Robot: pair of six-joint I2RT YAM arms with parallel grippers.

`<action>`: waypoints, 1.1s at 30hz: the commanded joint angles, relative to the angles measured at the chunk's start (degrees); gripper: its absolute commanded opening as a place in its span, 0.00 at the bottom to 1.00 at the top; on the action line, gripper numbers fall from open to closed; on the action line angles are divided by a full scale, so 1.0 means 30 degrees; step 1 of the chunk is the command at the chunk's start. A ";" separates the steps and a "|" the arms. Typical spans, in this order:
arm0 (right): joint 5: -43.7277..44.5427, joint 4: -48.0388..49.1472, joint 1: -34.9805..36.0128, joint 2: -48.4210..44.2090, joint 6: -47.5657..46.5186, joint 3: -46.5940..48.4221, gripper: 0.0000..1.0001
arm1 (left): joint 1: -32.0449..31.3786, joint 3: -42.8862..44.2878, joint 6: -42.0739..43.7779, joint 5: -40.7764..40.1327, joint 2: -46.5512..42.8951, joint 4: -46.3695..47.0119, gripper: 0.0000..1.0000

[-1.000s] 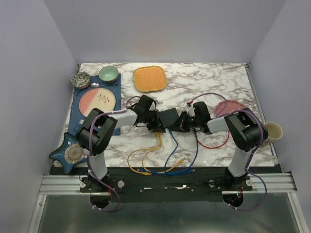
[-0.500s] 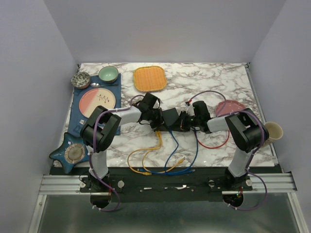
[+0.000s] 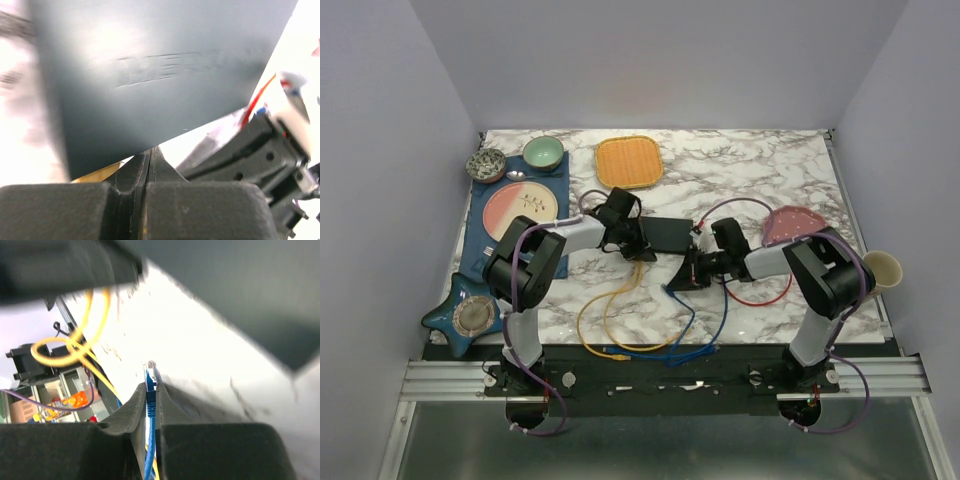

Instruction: Pull the plug from the switch port

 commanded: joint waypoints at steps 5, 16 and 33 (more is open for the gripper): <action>0.7875 -0.4892 0.0154 -0.5934 -0.0487 -0.2039 0.01 | 0.0652 -0.1567 -0.0747 -0.1155 -0.1771 0.3009 0.00; 2.1329 -1.1225 -0.0723 -0.9869 -0.1276 -0.0131 0.01 | 0.1501 -0.3209 -0.0805 -0.2764 -0.5376 0.4044 0.09; 1.5511 -0.7657 -0.1428 -1.2184 -0.0630 0.0130 0.60 | 0.2117 -0.3444 -0.1245 -0.2943 -0.5349 0.3632 0.27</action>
